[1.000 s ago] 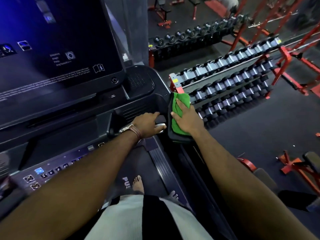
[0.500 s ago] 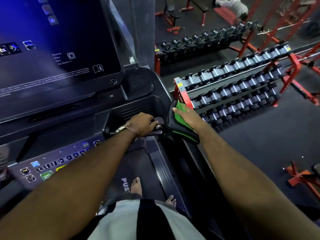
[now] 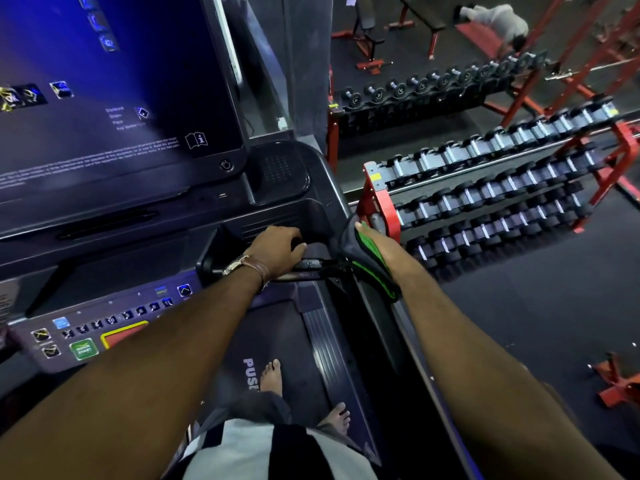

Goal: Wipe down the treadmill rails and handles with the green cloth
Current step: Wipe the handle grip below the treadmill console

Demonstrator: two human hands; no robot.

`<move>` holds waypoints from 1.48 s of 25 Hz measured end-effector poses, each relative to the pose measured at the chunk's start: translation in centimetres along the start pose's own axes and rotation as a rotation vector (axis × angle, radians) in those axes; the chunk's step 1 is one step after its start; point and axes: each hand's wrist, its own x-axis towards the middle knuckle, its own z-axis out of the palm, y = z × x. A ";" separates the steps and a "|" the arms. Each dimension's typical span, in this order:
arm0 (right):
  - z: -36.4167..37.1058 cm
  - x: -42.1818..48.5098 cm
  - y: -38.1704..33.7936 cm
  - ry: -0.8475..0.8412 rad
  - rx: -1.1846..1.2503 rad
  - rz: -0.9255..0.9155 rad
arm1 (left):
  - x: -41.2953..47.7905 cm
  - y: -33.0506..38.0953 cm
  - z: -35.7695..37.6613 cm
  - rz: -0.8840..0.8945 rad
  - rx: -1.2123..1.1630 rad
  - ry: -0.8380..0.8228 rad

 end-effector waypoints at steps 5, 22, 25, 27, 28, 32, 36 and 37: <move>2.6 1.4 -3.0 0.174 -0.480 -0.135 | -0.3 0.6 0.1 0.018 0.105 0.128; 6.9 5.8 -4.5 0.398 -1.209 -0.584 | 3.2 -2.8 -3.1 0.164 0.326 0.091; 4.8 5.9 -3.0 0.357 -1.021 -0.492 | 3.7 -4.4 -3.2 0.217 0.231 0.109; 4.6 7.8 -4.3 0.319 -0.959 -0.408 | 3.8 -4.5 -3.1 0.227 0.193 0.129; 4.9 9.3 -5.5 0.313 -0.925 -0.369 | 3.9 -4.3 -3.1 0.234 0.185 0.141; 6.9 11.7 -9.2 0.315 -0.865 -0.329 | 4.1 -4.0 -3.7 0.214 0.173 0.173; 5.1 9.3 -5.4 0.248 -1.016 -0.538 | 4.1 -4.2 -4.0 0.203 0.163 0.133; 4.5 9.7 -5.5 0.224 -0.997 -0.516 | 4.0 -4.2 -4.0 0.197 0.165 0.135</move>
